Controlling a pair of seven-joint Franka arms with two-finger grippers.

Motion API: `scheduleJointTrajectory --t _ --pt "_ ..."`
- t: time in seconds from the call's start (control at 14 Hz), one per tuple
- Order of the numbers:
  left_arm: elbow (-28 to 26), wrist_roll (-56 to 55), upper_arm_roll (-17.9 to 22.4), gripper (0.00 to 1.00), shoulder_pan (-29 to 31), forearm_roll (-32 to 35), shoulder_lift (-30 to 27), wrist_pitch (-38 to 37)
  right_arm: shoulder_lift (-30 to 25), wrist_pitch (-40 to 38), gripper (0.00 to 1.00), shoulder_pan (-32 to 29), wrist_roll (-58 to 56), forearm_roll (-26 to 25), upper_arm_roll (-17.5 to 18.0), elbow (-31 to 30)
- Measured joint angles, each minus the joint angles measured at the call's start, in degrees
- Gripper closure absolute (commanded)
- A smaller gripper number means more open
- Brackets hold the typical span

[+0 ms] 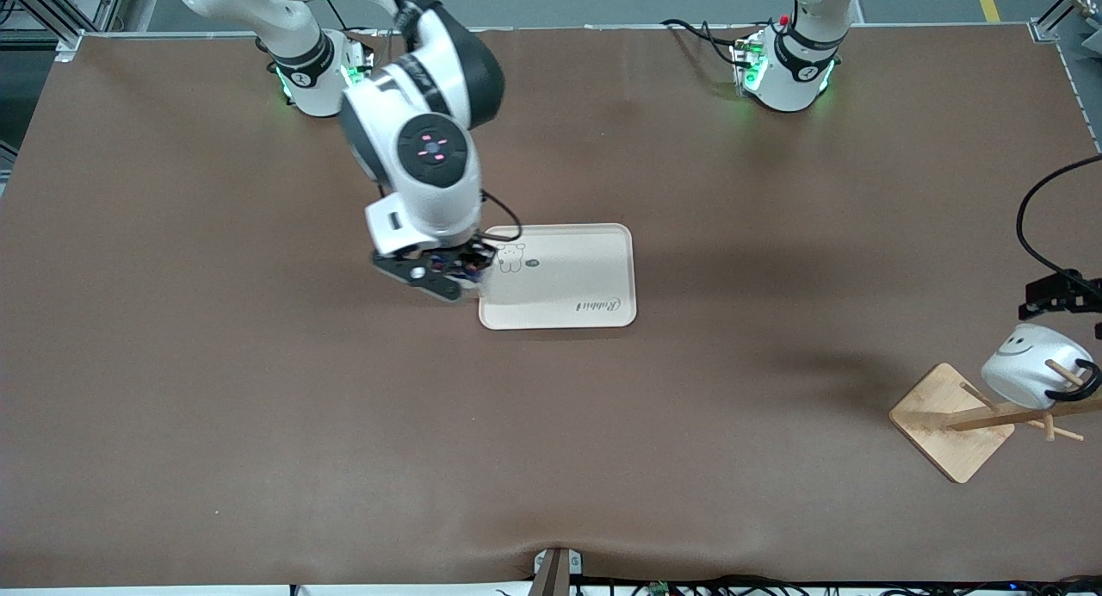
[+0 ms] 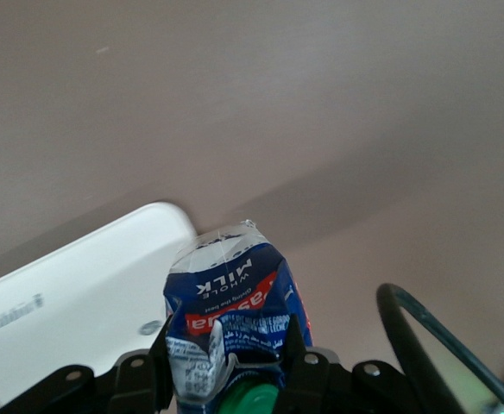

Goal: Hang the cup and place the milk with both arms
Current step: 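Carry the milk carton away from the tray with the right gripper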

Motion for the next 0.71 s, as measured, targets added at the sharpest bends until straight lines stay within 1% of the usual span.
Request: scheduleJointTrajectory --t 0.14,0.36,0.57,0.71 --pt "0.07 -4.27 -2.49 0.0 -0.12 -1.28 -2.78 -5.21 -1.88 -6.07 1.0 -5.97 -6.74 -0.11 -0.37 1.76" --pt "0.54 -5.84 -3.37 0.0 -0.28 -3.69 -5.76 -10.32 -4.99 -8.72 1.0 -17.68 -19.5 -0.74 -0.83 1.44" --pt "1.62 -5.84 -3.34 0.0 -0.1 -3.81 -6.27 -13.79 -5.85 -7.84 1.0 -28.63 -34.76 -1.73 -1.12 -0.83" --pt "2.14 -5.84 -3.31 0.0 -0.09 -3.85 -6.5 -15.03 -6.22 -2.33 1.0 -33.73 -40.08 -1.83 -1.19 -4.82"
